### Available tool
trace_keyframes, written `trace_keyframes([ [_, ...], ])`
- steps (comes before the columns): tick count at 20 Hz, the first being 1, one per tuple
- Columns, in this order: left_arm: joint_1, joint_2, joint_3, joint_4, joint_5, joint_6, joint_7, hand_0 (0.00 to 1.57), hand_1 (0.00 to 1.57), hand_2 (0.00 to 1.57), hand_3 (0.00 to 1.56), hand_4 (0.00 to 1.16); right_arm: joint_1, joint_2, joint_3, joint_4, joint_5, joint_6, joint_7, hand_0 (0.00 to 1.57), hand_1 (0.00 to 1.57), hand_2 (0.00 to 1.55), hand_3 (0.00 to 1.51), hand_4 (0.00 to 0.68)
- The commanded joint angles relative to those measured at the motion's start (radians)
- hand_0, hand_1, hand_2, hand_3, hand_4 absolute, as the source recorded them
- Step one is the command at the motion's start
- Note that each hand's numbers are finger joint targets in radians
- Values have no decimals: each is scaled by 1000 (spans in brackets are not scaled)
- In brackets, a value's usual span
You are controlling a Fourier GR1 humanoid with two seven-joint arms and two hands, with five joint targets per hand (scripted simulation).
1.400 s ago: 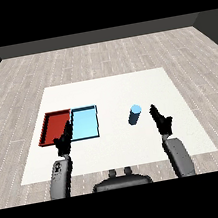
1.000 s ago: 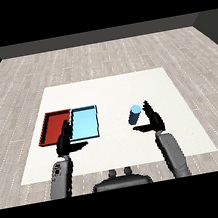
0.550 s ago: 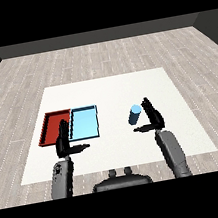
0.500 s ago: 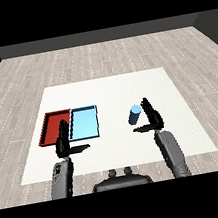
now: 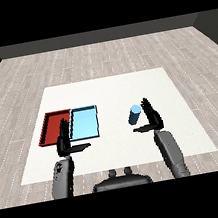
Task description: Pick the blue can and put it in the blue box
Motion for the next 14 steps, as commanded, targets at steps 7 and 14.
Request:
trace_keyframes([
  [7,94,11,6,-40,6,-33,-62,0,0,0,0,0,-64,-21,-53,140,-14,17,-40,0,0,0,0,0],
  [14,11,-13,-3,-27,-12,24,26,0,0,0,0,0,-103,-6,-49,167,-22,-18,46,0,0,0,0,0],
])
